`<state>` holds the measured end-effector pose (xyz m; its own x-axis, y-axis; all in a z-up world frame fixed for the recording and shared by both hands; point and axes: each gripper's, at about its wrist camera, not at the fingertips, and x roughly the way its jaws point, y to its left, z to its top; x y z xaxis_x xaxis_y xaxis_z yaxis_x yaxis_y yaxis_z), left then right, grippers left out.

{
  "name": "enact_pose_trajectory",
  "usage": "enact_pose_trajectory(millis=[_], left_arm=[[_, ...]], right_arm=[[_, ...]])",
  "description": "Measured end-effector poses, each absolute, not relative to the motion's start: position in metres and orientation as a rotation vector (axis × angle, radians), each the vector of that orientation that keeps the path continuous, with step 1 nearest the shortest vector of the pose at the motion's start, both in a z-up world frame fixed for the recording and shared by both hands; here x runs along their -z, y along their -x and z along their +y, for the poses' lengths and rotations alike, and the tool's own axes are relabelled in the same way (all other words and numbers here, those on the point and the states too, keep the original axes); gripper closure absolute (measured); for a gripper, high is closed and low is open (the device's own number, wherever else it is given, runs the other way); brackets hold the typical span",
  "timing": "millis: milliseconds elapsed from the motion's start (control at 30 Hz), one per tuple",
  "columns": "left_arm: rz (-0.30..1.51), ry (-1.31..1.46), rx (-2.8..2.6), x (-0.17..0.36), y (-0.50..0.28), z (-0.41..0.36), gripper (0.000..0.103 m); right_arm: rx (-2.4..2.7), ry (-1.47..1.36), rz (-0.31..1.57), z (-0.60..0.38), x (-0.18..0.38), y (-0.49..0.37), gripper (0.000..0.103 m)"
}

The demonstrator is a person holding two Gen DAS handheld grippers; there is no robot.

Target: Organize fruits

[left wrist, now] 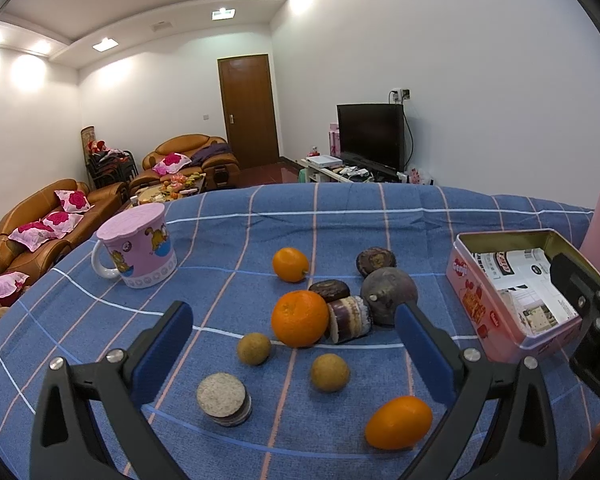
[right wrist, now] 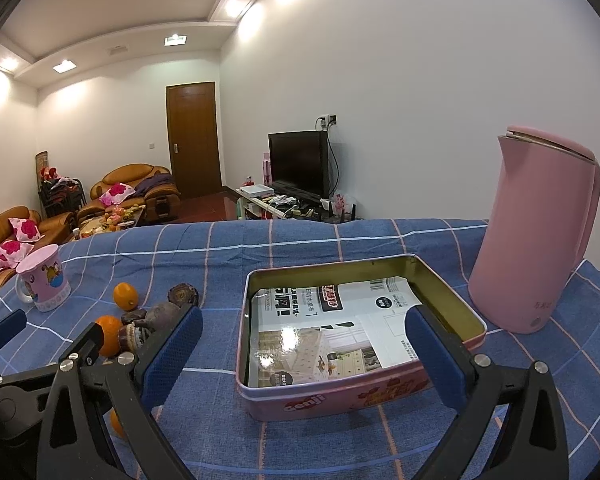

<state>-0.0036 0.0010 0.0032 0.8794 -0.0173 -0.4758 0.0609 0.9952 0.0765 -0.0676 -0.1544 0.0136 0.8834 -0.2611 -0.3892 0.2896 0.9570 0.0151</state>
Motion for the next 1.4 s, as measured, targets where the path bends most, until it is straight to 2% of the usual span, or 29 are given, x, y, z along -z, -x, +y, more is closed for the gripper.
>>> enact_pose_trajectory(millis=[1400], left_arm=[[0.497,-0.087,0.042,-0.0022,0.0024,0.0024,0.000]], right_arm=[[0.279,-0.078,0.401,-0.1547,-0.0126,0.0662,0.001]])
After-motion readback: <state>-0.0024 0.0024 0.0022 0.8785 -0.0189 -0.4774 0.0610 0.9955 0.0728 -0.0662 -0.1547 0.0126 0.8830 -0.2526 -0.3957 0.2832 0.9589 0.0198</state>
